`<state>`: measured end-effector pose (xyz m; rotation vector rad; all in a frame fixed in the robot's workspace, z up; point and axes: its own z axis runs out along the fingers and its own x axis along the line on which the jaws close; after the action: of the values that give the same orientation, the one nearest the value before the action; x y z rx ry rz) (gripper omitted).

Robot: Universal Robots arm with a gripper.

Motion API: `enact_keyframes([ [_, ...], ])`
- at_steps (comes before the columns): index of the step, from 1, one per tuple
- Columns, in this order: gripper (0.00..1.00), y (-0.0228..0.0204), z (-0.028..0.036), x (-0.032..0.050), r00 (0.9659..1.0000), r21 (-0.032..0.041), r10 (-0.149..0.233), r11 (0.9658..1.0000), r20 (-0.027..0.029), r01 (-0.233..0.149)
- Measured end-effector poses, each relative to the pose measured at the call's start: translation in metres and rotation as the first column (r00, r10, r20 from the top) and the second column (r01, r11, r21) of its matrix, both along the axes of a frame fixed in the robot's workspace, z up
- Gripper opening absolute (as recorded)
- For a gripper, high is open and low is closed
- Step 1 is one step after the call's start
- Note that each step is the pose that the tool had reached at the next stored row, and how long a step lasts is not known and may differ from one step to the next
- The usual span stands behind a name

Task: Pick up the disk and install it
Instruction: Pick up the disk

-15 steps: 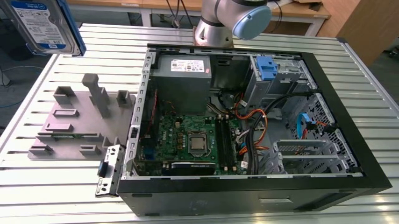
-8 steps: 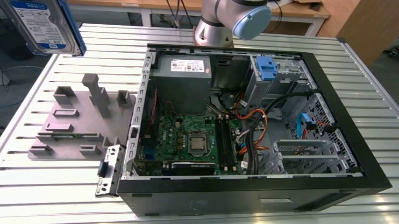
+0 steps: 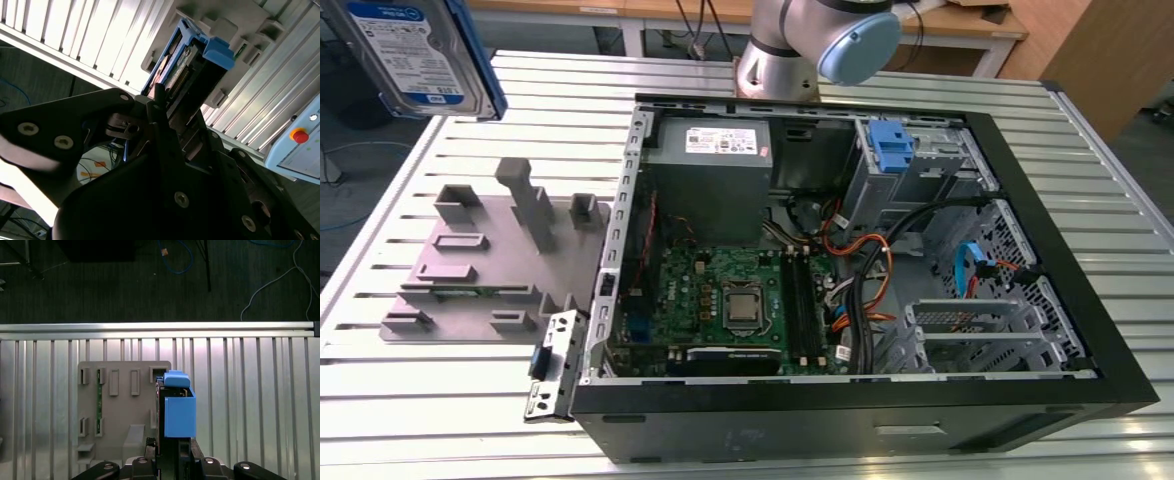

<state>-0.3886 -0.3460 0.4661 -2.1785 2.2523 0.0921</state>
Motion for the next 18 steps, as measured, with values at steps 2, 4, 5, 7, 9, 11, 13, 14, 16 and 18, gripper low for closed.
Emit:
enact_keyframes([
  [2, 0.35, 0.0, 0.0, 0.0001, 1.0, 0.0, 0.0, 1.0, 0.0001, 0.0],
  [4, 0.35, 0.0, 0.0, 0.0001, 1.0, 0.0, 0.0, 1.0, 0.0001, 0.0],
  [5, 0.35, 0.0, 0.0, 0.0002, 1.0, 0.0, 0.0, 1.0, 0.0, 0.0],
  [7, 0.35, 0.0, 0.0, 0.0002, 1.0, 0.0, 0.0, 1.0, 0.0001, 0.0],
  [9, 0.35, 0.0, -0.0001, 0.0003, 1.0, 0.0, 0.0, 1.0, 0.0001, 0.0],
  [11, 0.35, -0.0001, 0.0, 0.0023, 1.0, 0.0, 0.0, 1.0, 0.0, 0.0],
  [13, 0.35, 0.0, -0.0001, 0.0058, 1.0, 0.0, 0.0, 1.0, -0.0001, 0.0],
  [14, 0.35, 0.0, -0.0001, 0.0082, 1.0, 0.0, 0.0, 1.0, -0.0002, 0.0],
  [16, 0.35, 0.0, -0.0002, 0.0135, 1.0, 0.0, 0.0, 1.0, -0.0004, 0.0],
  [18, 0.35, 0.0, -0.0003, 0.0195, 1.0, 0.0001, 0.0, 1.0, -0.0008, 0.0],
])
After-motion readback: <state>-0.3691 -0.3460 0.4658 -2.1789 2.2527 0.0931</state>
